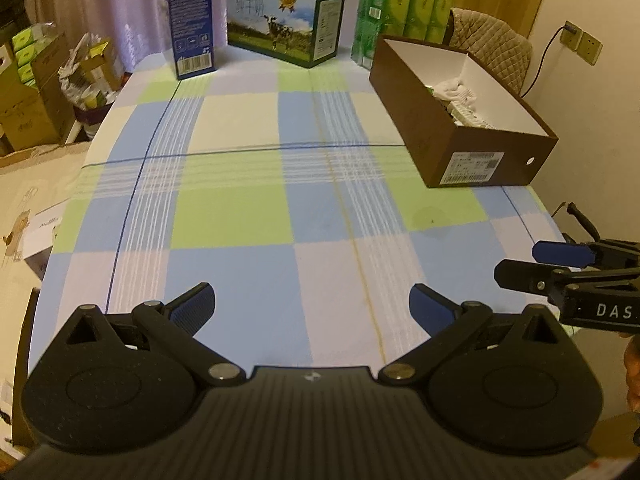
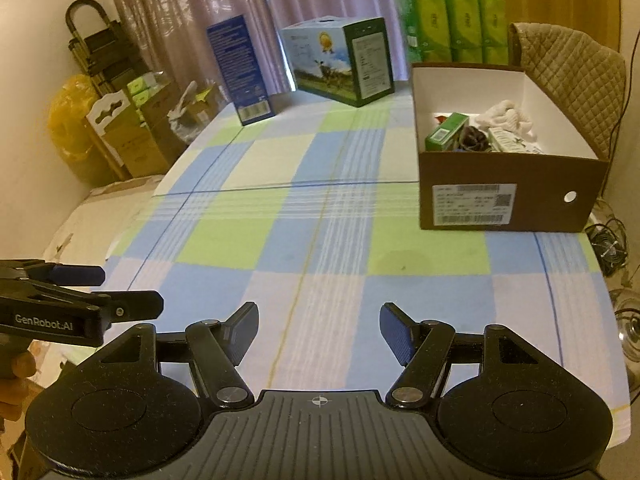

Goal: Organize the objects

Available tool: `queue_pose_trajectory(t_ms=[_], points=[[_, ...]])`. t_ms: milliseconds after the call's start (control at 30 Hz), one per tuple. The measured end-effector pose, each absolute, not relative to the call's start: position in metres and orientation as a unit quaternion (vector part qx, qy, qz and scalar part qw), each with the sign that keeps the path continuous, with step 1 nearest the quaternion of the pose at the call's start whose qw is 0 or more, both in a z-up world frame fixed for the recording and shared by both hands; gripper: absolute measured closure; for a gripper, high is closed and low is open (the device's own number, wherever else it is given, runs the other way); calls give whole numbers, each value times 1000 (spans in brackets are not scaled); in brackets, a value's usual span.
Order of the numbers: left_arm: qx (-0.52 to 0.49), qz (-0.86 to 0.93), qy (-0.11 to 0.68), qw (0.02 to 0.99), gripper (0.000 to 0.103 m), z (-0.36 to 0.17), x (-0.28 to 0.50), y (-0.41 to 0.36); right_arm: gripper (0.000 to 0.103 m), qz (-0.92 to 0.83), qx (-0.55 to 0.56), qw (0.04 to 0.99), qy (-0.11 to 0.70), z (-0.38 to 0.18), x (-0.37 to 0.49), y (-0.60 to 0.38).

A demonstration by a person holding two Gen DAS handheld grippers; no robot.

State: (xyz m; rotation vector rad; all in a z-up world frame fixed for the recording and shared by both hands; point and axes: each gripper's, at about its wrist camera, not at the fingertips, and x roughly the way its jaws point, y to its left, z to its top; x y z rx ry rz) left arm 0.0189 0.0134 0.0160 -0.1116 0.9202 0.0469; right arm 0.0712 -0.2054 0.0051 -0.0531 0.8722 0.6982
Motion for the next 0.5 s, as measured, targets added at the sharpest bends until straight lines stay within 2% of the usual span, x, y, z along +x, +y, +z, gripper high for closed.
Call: queue_pose_trajectory(t_ms=[500], points=[[-64, 44, 450, 890, 1, 8, 4, 27, 39, 343, -35, 839, 422, -1, 56, -189]])
